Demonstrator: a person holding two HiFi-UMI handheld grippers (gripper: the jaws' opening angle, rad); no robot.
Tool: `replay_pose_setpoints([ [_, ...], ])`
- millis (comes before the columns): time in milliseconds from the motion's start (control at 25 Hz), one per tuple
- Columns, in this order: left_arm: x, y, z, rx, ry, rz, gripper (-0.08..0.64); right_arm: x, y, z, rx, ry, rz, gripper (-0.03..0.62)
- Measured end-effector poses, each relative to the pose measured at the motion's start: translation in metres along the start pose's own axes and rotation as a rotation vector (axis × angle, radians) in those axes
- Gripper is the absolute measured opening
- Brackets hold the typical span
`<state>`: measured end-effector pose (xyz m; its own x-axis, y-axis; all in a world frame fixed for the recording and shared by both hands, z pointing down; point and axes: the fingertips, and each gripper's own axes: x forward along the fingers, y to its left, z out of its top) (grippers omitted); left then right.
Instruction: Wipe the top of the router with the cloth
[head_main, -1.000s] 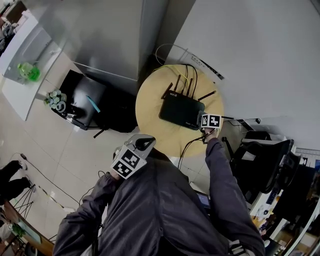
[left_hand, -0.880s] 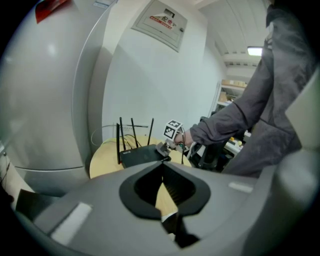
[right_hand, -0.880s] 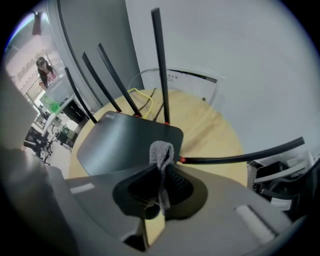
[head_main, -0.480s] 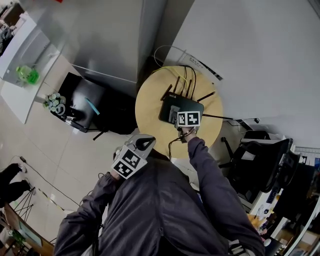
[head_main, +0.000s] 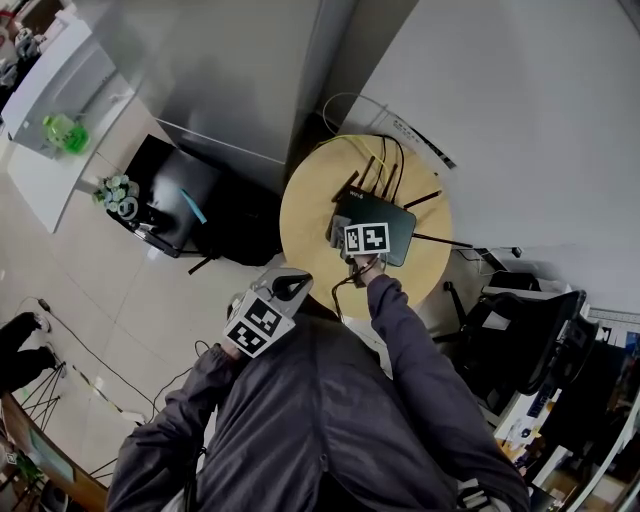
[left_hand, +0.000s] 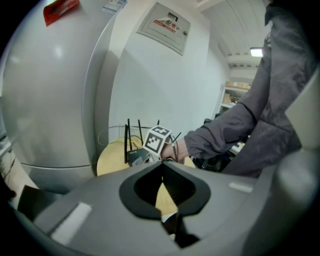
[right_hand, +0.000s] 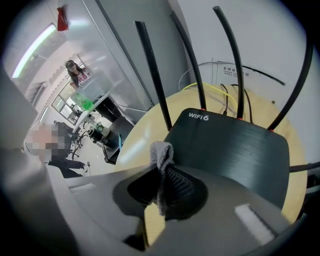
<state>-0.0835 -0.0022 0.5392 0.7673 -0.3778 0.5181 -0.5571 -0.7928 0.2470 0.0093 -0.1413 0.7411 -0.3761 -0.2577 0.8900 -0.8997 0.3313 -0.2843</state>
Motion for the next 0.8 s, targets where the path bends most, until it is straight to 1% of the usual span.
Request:
replay_pose_setpoints([
  [360,0.006,-0.009,0.003,0.023,0.003,-0.034,0.0,-0.02,-0.039,-0.018,0.036,-0.001,-0.048,0.023],
  [800,0.014,-0.021,0.002,0.048,0.018,-0.08,0.0,-0.058,-0.111,-0.056,0.144,-0.022,-0.135,0.023],
])
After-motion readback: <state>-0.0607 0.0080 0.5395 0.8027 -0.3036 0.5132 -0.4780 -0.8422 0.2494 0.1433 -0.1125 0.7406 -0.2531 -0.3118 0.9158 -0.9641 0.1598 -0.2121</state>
